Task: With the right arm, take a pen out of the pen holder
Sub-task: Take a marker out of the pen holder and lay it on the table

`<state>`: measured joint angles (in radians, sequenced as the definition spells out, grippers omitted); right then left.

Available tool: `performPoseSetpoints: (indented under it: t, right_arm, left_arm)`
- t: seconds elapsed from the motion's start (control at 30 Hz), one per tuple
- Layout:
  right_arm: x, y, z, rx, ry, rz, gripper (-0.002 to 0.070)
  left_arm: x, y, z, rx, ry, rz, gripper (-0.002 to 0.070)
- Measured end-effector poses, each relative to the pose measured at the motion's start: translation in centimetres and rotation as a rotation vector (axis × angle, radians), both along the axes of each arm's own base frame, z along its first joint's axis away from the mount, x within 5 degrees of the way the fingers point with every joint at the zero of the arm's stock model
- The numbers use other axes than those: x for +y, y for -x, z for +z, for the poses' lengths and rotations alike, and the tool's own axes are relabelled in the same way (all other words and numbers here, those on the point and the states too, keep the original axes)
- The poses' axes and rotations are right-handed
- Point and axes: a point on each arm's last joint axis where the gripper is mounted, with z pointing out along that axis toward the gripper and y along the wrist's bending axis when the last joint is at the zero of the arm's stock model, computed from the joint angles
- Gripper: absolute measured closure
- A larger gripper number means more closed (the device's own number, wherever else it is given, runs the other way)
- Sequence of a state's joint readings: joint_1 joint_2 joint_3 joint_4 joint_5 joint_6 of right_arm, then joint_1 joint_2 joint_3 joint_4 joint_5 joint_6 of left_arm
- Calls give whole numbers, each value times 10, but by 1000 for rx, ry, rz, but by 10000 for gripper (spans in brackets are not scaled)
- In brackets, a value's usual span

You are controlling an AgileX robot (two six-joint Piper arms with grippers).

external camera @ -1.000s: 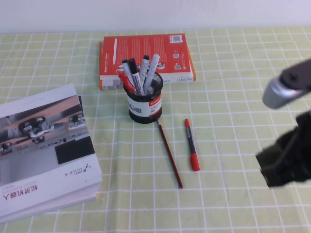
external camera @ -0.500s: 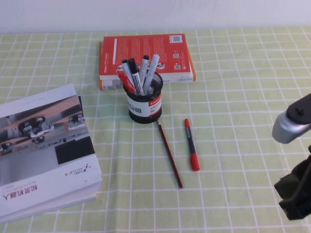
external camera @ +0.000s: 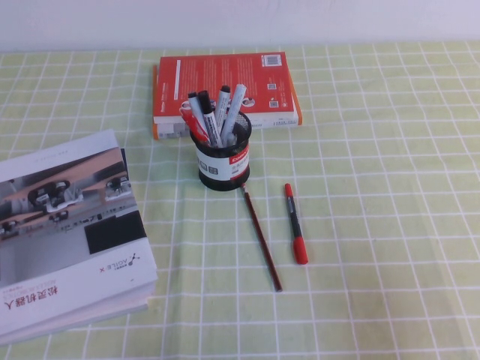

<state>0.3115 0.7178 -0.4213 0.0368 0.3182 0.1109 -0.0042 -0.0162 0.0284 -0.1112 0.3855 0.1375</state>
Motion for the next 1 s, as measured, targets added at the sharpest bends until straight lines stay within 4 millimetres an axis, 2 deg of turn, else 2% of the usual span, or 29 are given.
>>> performPoseSetpoints:
  t: [0.2, 0.4, 0.6, 0.73, 1.0]
  right_arm:
    - [-26, 30, -36, -139, -45, -158, 689]
    - [-37, 56, -62, -246, -65, -241, 688]
    - [-39, 69, -72, -345, -86, -249, 688]
    - [-39, 75, -70, -418, -100, -247, 689]
    - [-39, 79, -78, -356, -78, -241, 688]
  left_arm:
    - [0, 0, 0, 0, 0, 0, 680]
    - [0, 0, 0, 0, 0, 0, 680]
    - [0, 0, 0, 0, 0, 0, 680]
    - [0, 0, 0, 0, 0, 0, 680]
    - [0, 0, 0, 0, 0, 0, 680]
